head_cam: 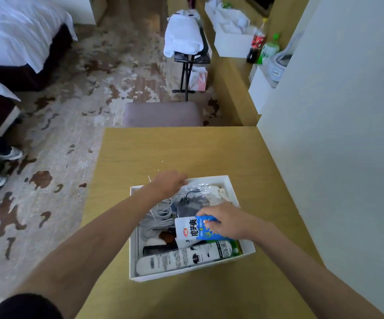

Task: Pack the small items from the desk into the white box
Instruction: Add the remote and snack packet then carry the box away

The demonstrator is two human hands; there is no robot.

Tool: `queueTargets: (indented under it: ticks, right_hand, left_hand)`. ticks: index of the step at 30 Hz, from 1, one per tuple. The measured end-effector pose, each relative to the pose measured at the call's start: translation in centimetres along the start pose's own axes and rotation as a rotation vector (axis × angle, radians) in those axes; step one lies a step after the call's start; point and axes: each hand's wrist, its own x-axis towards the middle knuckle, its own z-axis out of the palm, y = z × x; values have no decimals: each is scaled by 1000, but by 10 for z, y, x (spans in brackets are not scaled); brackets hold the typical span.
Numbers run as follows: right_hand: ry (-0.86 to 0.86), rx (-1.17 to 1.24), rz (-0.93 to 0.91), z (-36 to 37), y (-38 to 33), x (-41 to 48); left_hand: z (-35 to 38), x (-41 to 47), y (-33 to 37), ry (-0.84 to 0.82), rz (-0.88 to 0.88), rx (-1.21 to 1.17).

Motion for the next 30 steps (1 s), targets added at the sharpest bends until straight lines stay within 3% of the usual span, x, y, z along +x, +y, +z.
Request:
queueTargets:
  ticks: [6,8,13,16,18,20,22,25,30]
  right_hand:
    - [-6,-139,-72,16,0,25]
    - [106,-238,-79,22,5,29]
    - [486,-85,-69,19,10,15]
    - [733,6,39,14,8,5]
    - [821,35,216,13,14,-1]
    - [741,150,405,14,21,-7]
    - [613,298,479,22,24,-9]
    - [521,379,464,35,31,-10]
    - [514,369,452,38,40,-11]
  left_hand:
    - [-10,-44,-12,227,68,67]
    - [-9,-72,-18,337,109,52]
    - [-4,-135,-20,568,108,-56]
    - [6,-156,-27,494,-113,-183]
    - [18,-166,-29,423,-259,-257]
    - [32,-175,-28,342,-367,-363]
    - [44,-182,-30,247,-456,-470]
    - [52,-179,-30,125,-551,-606]
    - [52,-167,-19,73,-668,-664]
